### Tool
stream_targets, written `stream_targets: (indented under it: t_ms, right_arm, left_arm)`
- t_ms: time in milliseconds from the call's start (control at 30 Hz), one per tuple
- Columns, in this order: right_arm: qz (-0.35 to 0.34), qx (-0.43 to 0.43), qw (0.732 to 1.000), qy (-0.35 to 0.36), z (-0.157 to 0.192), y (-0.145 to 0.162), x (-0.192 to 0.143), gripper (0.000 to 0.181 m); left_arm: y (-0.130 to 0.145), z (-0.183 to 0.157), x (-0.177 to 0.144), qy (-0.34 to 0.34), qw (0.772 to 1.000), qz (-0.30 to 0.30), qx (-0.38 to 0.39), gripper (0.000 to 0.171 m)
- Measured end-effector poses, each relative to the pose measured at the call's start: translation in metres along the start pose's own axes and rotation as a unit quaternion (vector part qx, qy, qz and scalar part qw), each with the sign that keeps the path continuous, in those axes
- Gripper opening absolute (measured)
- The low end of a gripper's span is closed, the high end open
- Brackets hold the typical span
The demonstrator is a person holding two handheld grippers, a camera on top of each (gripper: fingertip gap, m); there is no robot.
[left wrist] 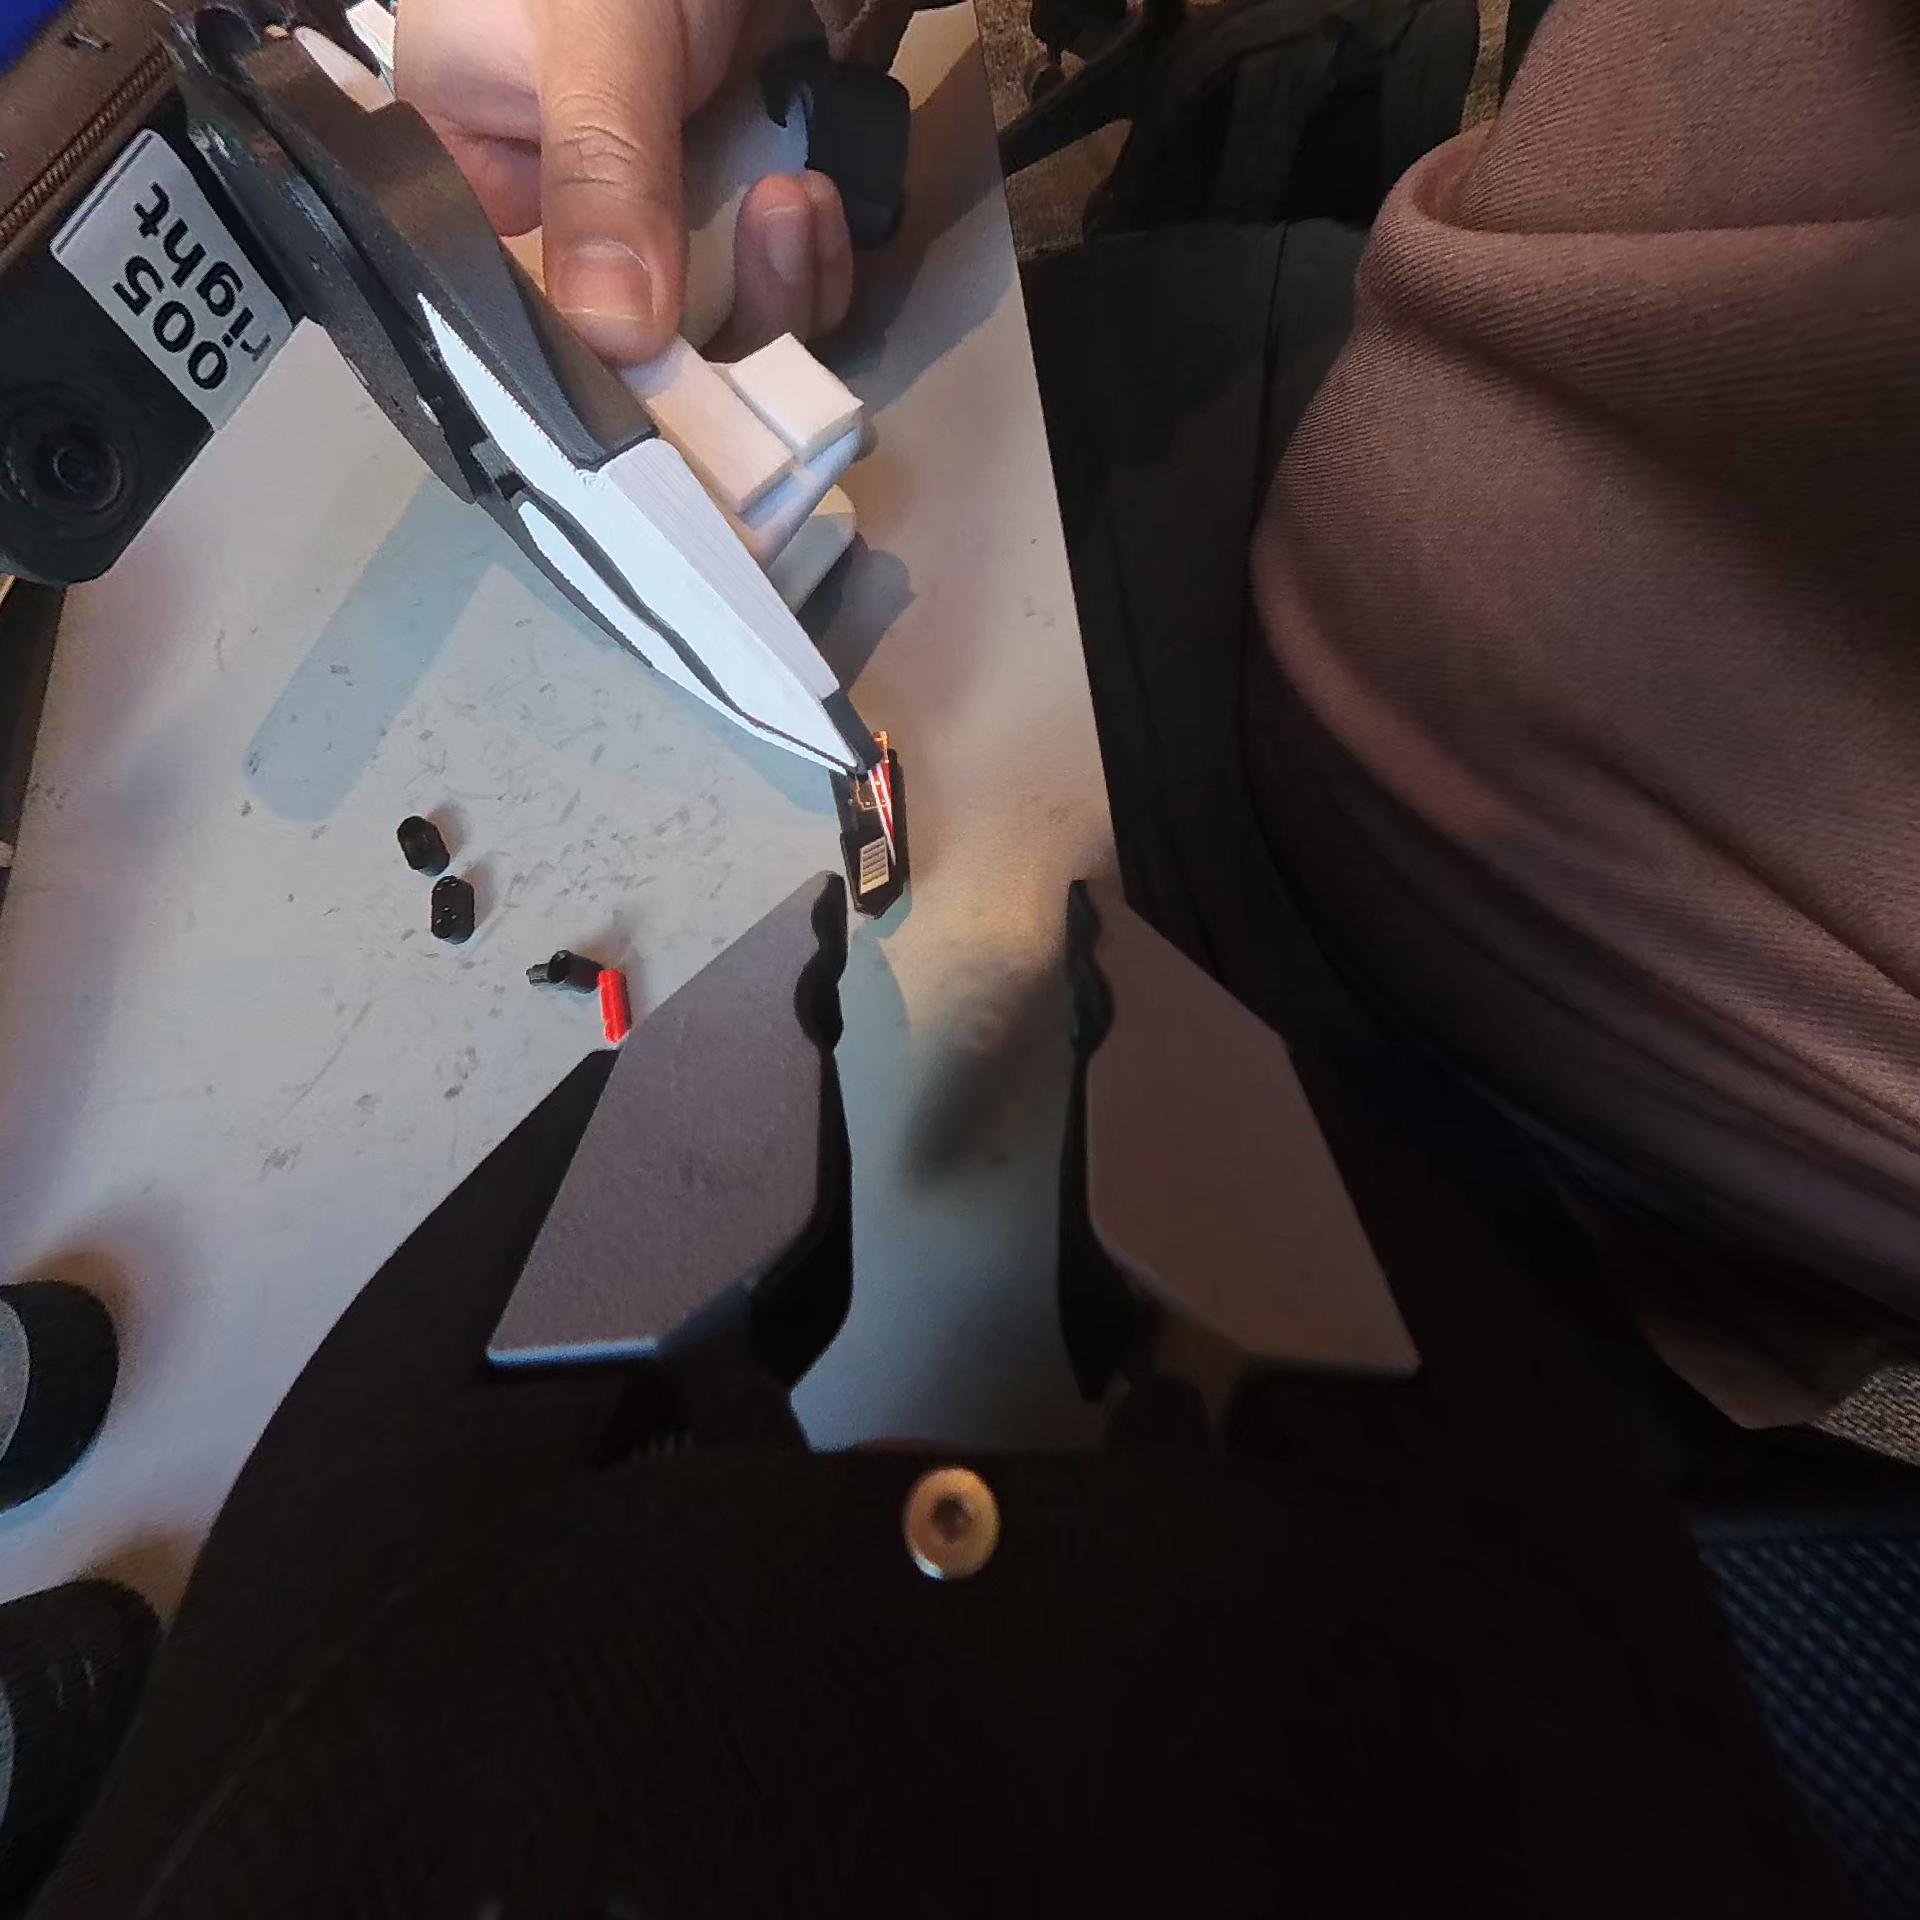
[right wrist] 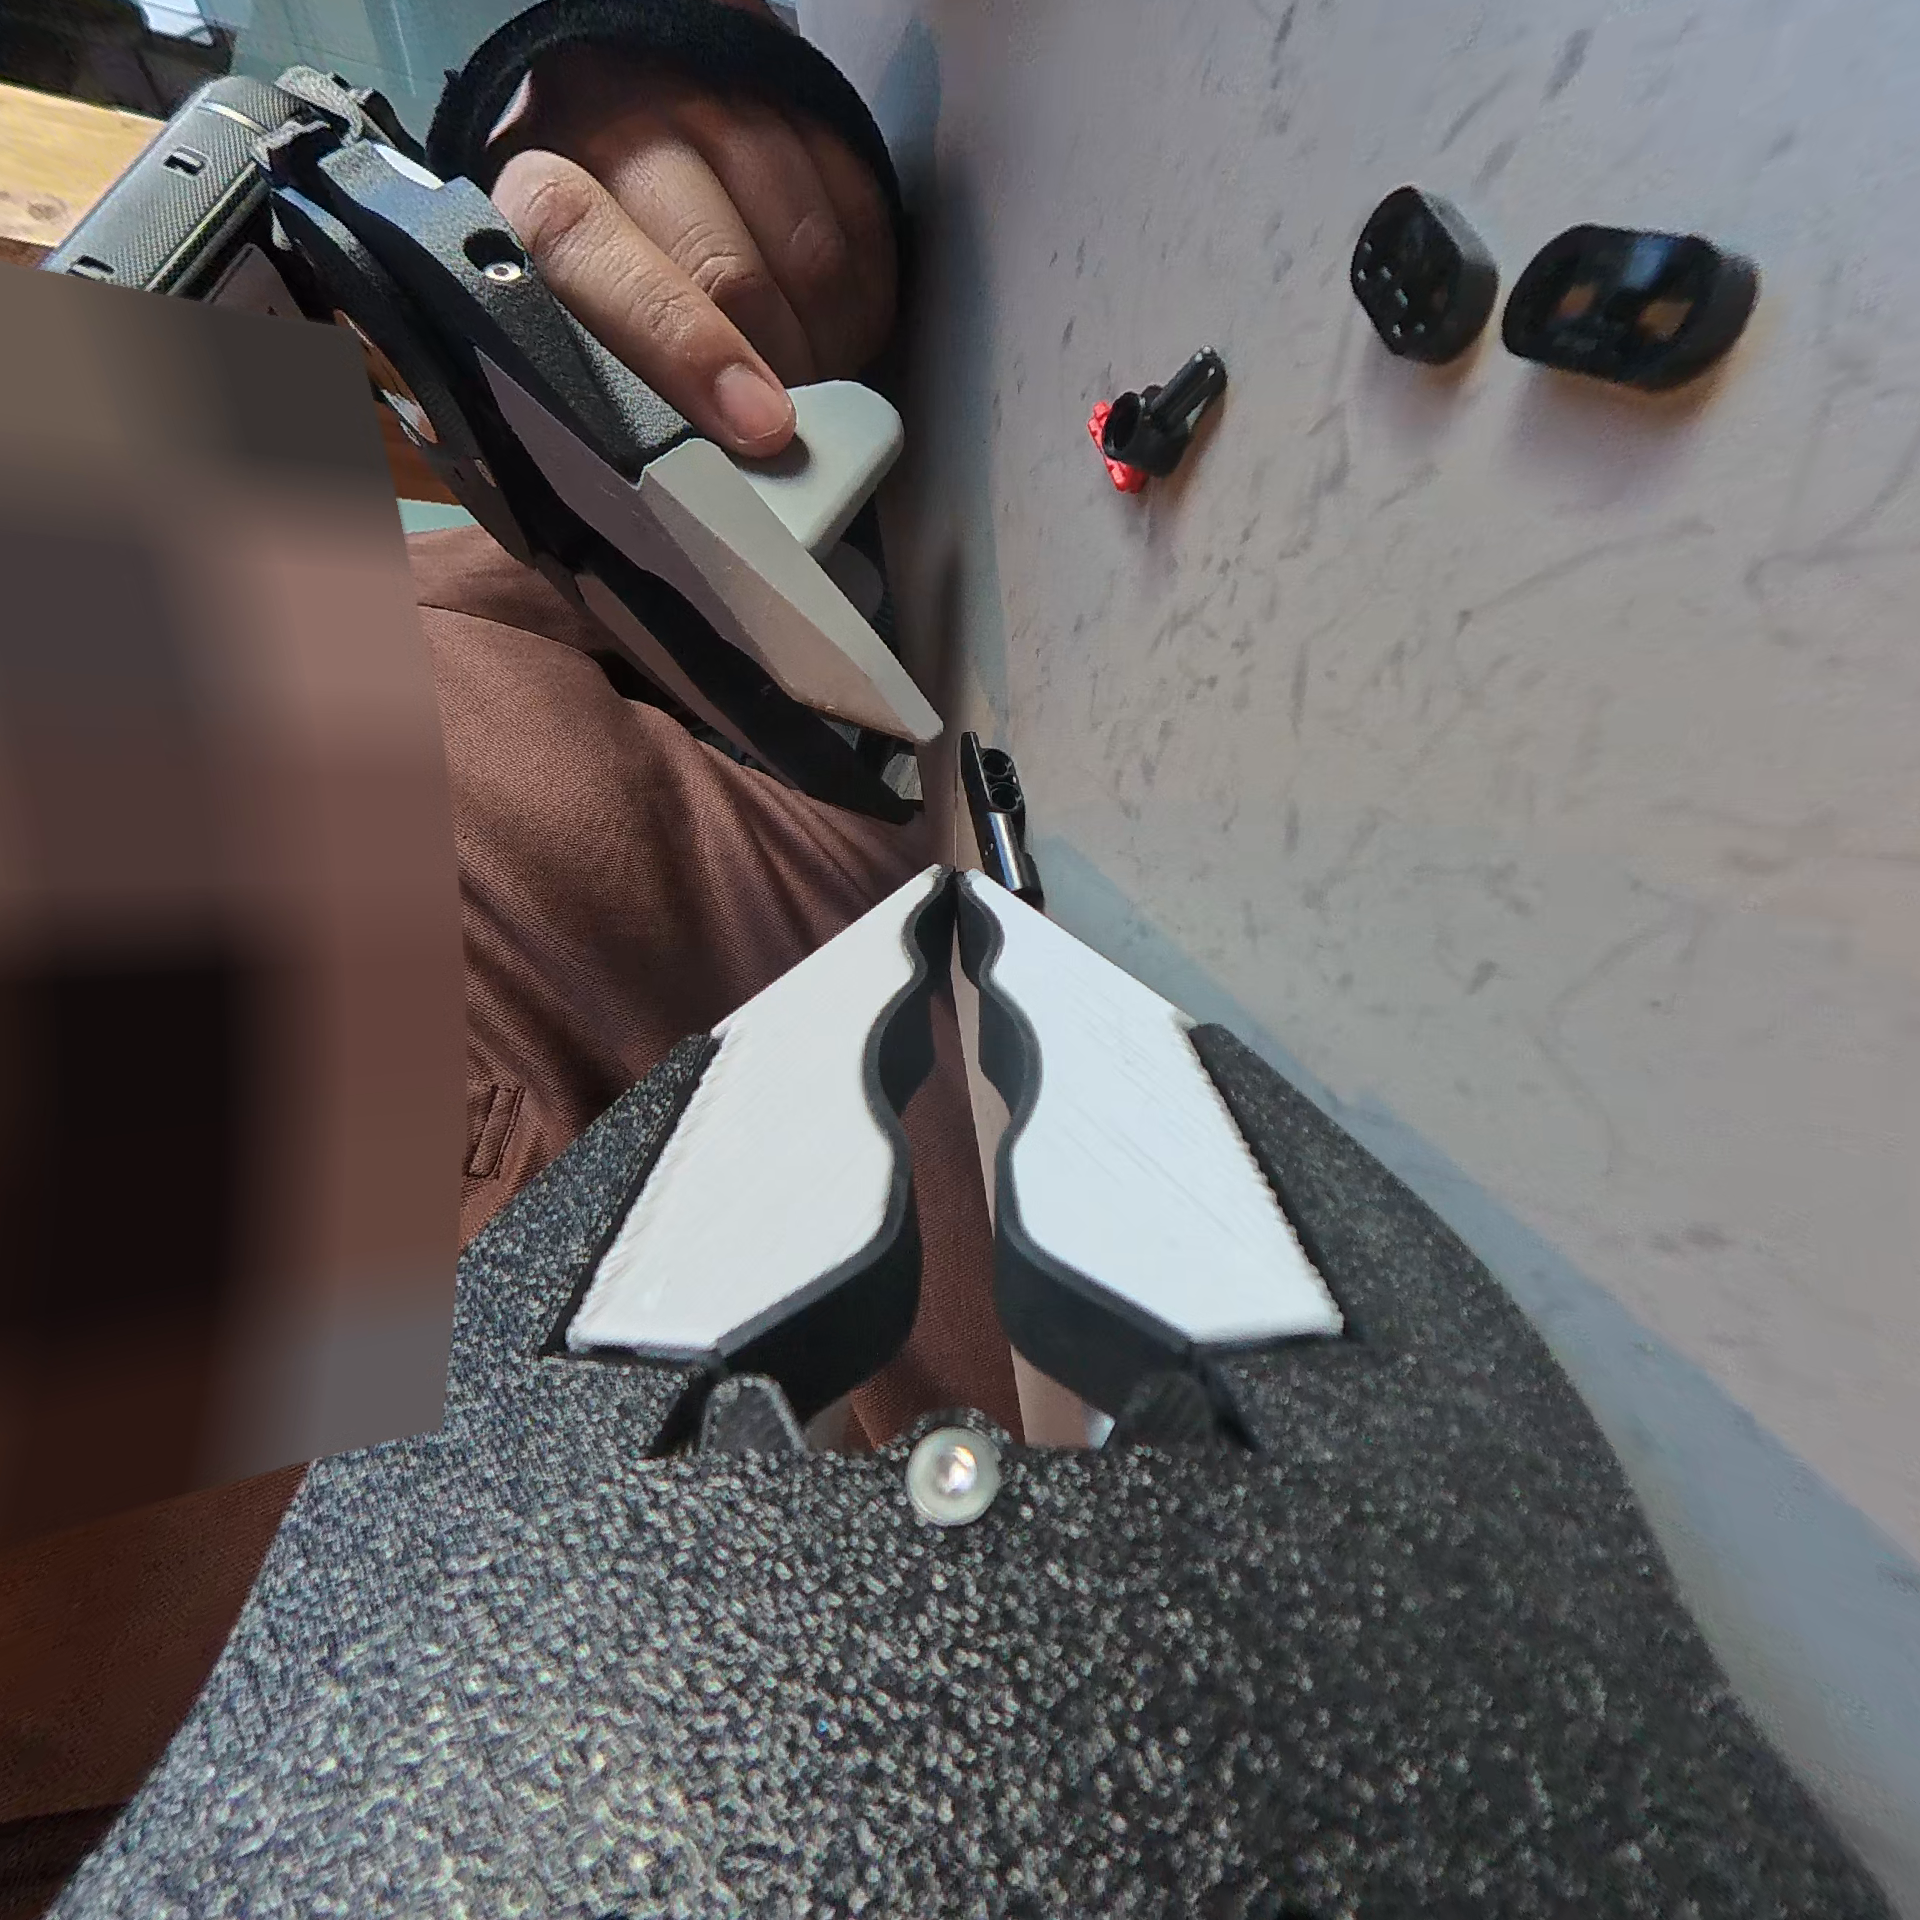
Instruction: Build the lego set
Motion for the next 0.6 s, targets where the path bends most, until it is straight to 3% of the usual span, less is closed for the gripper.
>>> stream_targets:
  t_ms: [33, 600]
  right_arm:
    - [0.000, 0.000, 1.000, 0.000, 0.0000, 0.0000, 0.0000, 0.001]
    - [0.000, 0.002, 1.000, 0.004, -0.0001, -0.0001, -0.0003, 0.001]
  left_arm:
    - [0.0000, 0.0002, -0.0001, 0.000, 1.000, -0.001, 0.000, 0.040]
    - [-0.0013, -0.0022, 0.0017, 0.009, 1.000, 0.000, 0.005, 0.039]
Point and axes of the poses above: each gripper's, where its closed fingertips meet, x out along the fingers, y out of its underside, z = x × y across the jaws, the point moved 10 cm from there along -x, back along the fingers, and after that the axes turned 7 degrees about -z, right-handed, at the moved point
